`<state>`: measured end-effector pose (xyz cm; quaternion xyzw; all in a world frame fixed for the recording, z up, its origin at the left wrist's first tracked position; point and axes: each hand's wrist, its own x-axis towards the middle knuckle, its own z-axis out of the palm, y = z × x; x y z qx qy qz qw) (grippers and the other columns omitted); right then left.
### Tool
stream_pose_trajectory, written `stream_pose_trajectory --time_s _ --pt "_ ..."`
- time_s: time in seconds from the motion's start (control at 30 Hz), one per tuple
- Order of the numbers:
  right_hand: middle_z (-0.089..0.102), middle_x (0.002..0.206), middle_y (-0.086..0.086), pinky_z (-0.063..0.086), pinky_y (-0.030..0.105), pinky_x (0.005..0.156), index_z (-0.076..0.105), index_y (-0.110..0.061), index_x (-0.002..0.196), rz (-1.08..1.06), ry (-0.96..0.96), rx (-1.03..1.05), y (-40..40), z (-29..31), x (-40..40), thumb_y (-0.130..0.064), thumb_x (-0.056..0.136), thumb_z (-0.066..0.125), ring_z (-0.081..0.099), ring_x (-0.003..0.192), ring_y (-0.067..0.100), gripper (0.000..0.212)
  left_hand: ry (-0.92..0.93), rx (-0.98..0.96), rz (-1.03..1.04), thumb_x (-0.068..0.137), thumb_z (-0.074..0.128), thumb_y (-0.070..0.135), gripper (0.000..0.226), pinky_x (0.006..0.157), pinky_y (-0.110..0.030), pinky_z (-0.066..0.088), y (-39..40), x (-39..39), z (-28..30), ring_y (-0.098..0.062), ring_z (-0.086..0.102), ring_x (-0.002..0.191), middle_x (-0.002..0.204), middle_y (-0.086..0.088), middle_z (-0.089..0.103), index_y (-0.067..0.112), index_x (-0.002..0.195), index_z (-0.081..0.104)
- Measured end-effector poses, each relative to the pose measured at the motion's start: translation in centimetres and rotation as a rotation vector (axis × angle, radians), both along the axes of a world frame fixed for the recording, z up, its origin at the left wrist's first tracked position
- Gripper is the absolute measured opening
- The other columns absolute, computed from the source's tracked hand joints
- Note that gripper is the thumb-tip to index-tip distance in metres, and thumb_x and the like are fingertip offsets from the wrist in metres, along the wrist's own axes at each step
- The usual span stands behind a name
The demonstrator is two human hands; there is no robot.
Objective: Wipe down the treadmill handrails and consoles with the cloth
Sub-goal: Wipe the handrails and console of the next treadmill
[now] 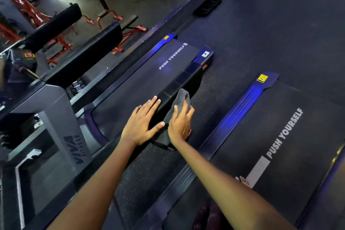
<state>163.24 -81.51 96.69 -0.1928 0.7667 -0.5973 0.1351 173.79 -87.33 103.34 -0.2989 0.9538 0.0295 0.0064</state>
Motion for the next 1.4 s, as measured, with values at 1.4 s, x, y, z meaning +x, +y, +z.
stream_pose_trajectory --time_s 1.4 --pt "0.045 0.129 0.009 0.045 0.039 0.087 0.039 -0.026 0.142 -0.191 -0.227 0.07 -4.2 0.1 -8.5 -0.039 0.099 0.038 0.053 0.111 0.029 0.046 0.082 0.072 -0.005 0.085 0.014 0.075 0.082 0.114 -0.035 0.021 -0.2 0.0 0.0 -0.013 0.015 0.145 0.158 0.006 0.011 0.025 0.151 0.015"
